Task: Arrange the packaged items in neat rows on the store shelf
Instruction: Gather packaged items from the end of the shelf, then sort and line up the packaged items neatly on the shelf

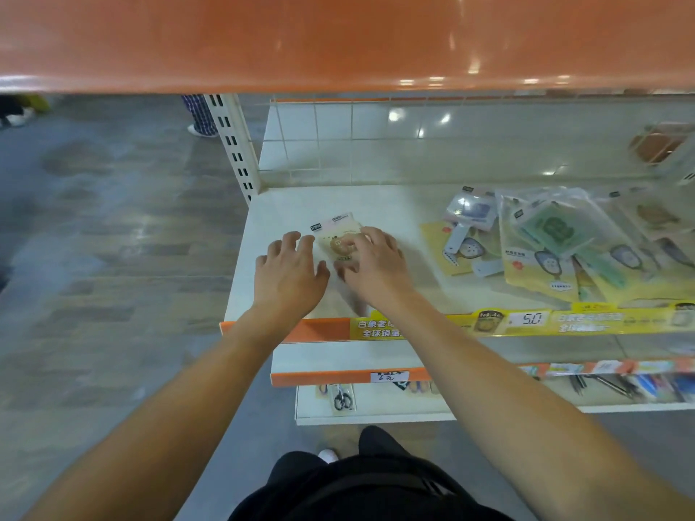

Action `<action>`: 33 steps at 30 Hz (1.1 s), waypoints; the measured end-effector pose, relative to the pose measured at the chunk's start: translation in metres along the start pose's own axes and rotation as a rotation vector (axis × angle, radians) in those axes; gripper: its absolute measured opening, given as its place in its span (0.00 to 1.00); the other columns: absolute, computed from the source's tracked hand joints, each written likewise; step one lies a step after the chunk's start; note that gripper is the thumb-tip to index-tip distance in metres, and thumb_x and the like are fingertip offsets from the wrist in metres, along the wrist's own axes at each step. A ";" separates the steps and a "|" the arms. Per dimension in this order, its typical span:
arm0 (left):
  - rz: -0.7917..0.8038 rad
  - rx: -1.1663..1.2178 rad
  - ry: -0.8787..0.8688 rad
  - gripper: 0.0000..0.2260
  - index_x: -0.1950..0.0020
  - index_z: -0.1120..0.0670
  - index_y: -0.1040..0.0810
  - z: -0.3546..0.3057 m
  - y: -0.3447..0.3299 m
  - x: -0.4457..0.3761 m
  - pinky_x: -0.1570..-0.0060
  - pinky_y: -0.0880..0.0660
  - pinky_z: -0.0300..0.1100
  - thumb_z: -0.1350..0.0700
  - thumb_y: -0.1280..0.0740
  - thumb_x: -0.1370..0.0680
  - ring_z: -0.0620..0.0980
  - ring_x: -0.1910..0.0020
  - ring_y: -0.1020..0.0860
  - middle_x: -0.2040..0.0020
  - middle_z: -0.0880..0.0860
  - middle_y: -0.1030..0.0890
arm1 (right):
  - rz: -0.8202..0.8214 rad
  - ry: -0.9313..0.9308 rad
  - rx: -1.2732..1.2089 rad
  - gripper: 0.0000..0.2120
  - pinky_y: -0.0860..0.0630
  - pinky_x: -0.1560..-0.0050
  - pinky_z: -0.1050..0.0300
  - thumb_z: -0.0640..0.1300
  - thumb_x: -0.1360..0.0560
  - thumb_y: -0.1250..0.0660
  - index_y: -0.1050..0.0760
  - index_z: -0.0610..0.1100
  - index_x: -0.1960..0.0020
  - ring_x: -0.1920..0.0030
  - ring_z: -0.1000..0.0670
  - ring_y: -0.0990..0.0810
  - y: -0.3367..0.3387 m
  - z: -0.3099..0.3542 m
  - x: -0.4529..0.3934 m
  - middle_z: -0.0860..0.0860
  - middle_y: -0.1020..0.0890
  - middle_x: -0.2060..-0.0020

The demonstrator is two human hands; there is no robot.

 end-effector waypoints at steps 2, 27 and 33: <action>-0.038 0.083 -0.080 0.21 0.31 0.54 0.31 -0.011 0.009 0.004 0.42 0.31 0.52 0.47 0.39 0.21 0.58 0.36 0.29 0.31 0.53 0.30 | -0.028 -0.017 -0.052 0.18 0.29 0.39 0.50 0.51 0.24 0.34 0.27 0.50 0.35 0.36 0.46 0.29 0.019 -0.001 0.013 0.51 0.27 0.37; 0.080 0.206 -0.851 0.21 0.34 0.53 0.28 -0.236 0.002 0.097 0.50 0.25 0.52 0.44 0.42 0.22 0.55 0.43 0.25 0.37 0.52 0.25 | -0.481 -0.324 0.022 0.15 0.26 0.42 0.54 0.50 0.22 0.35 0.25 0.49 0.37 0.40 0.52 0.23 0.159 -0.121 0.242 0.56 0.20 0.42; 0.046 0.197 -0.799 0.21 0.35 0.54 0.27 -0.293 -0.015 0.094 0.53 0.24 0.53 0.45 0.41 0.23 0.56 0.45 0.23 0.39 0.52 0.24 | -0.448 -0.308 0.015 0.15 0.27 0.42 0.53 0.51 0.23 0.34 0.24 0.49 0.37 0.40 0.50 0.24 0.182 -0.179 0.244 0.55 0.21 0.42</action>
Point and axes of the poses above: each hand's wrist, its own x-axis away from the middle knuckle, its own y-axis out of the back of the hand, z = x × y, the point moved 6 cm from there along -x, towards the middle knuckle
